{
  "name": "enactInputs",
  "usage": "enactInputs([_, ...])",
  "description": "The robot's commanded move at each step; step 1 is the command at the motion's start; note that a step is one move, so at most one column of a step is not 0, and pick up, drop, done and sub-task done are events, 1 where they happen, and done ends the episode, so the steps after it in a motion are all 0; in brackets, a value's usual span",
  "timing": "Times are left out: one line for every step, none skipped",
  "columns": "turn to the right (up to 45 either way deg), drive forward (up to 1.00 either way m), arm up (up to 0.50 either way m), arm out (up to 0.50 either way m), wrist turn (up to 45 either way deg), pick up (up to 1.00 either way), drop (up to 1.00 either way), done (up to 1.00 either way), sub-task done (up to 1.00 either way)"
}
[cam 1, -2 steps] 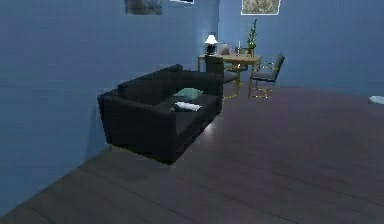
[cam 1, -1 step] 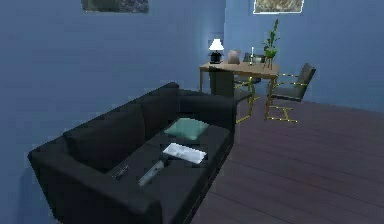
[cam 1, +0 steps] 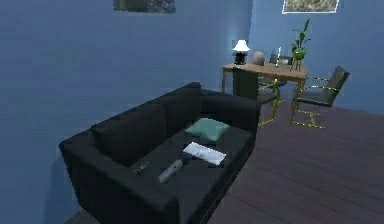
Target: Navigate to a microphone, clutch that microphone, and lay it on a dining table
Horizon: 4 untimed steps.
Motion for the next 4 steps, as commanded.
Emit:
enactInputs([0.0, 0.2, 0.0, 0.0, 0.0, 0.0, 0.0, 0.0, 0.0])
enactInputs([-45.0, 0.0, 0.0, 0.0, 0.0, 0.0, 0.0, 0.0, 0.0])
enactInputs([-45.0, 0.0, 0.0, 0.0, 0.0, 0.0, 0.0, 0.0, 0.0])
enactInputs([45.0, 0.0, 0.0, 0.0, 0.0, 0.0, 0.0, 0.0, 0.0])
